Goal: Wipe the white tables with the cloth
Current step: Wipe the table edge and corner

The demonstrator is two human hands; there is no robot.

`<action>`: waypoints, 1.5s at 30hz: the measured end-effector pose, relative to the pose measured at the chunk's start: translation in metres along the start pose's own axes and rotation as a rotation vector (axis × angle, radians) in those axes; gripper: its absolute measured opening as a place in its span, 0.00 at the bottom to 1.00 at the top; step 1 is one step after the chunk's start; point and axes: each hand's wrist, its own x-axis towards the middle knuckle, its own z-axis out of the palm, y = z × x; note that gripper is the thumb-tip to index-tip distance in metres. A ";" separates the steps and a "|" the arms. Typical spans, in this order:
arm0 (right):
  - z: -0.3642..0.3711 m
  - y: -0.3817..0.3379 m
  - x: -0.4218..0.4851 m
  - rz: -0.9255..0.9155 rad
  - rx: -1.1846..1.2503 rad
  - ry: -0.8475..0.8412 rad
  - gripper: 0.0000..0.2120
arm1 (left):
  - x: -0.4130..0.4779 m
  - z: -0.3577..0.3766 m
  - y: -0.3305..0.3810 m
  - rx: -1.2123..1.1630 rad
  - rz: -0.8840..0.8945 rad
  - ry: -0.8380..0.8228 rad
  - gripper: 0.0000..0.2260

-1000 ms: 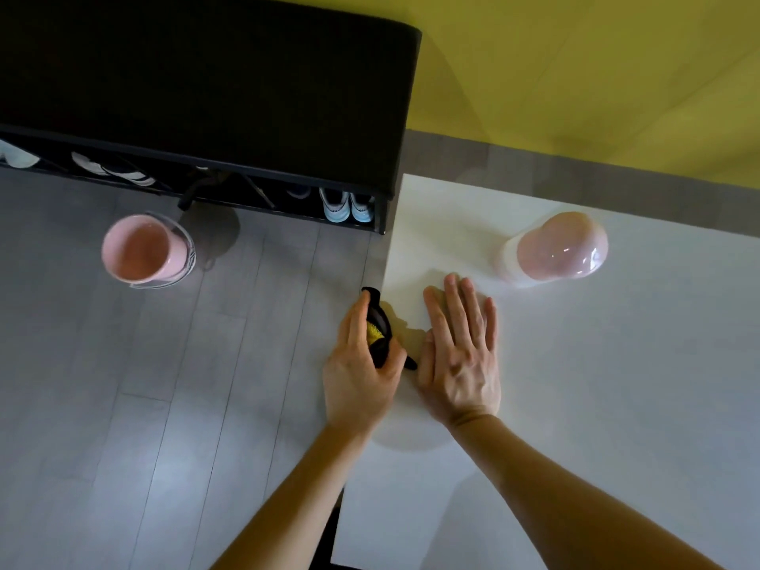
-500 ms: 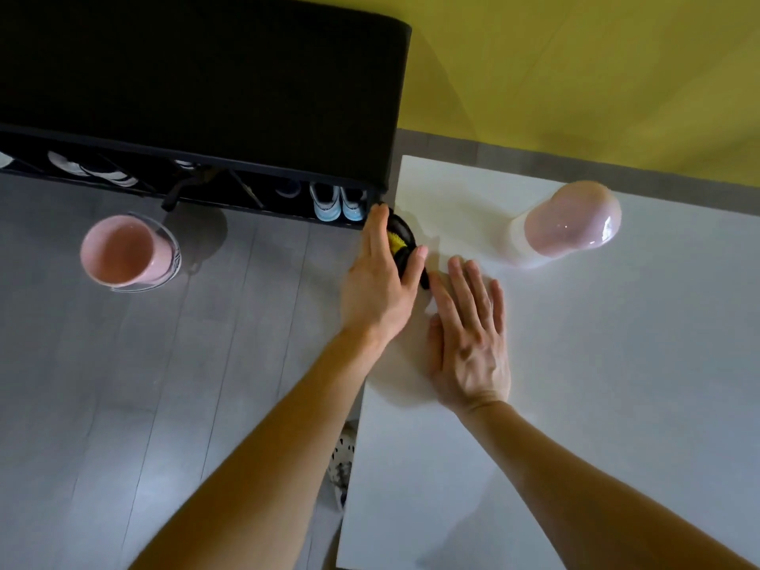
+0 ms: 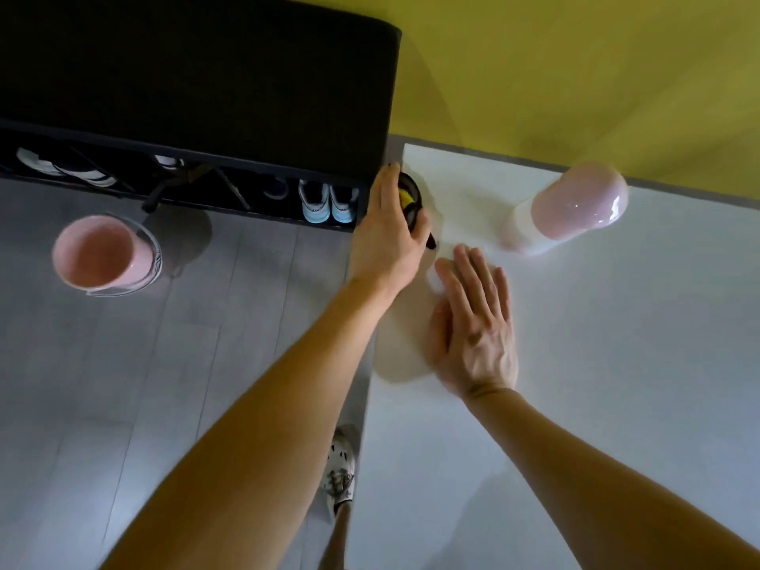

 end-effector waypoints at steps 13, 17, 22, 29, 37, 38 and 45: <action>-0.017 0.010 -0.025 -0.048 -0.060 -0.096 0.28 | 0.026 -0.008 0.009 -0.043 -0.051 -0.105 0.31; -0.016 0.011 -0.026 -0.051 -0.036 -0.075 0.30 | -0.014 -0.009 0.001 0.002 -0.031 -0.053 0.32; -0.016 0.010 -0.027 -0.042 -0.014 -0.062 0.30 | -0.163 -0.039 -0.017 -0.106 -0.038 -0.146 0.34; -0.014 0.009 -0.026 -0.057 -0.004 -0.016 0.30 | 0.011 -0.008 0.005 -0.051 -0.034 -0.093 0.31; -0.015 0.002 -0.026 -0.030 -0.017 0.015 0.26 | -0.204 -0.044 -0.029 -0.099 -0.041 -0.163 0.34; -0.016 0.001 -0.026 -0.023 -0.022 0.005 0.26 | -0.241 -0.052 -0.033 -0.128 -0.059 -0.204 0.35; -0.013 0.001 -0.026 0.002 -0.031 0.054 0.24 | -0.163 -0.040 -0.020 -0.072 -0.095 -0.200 0.34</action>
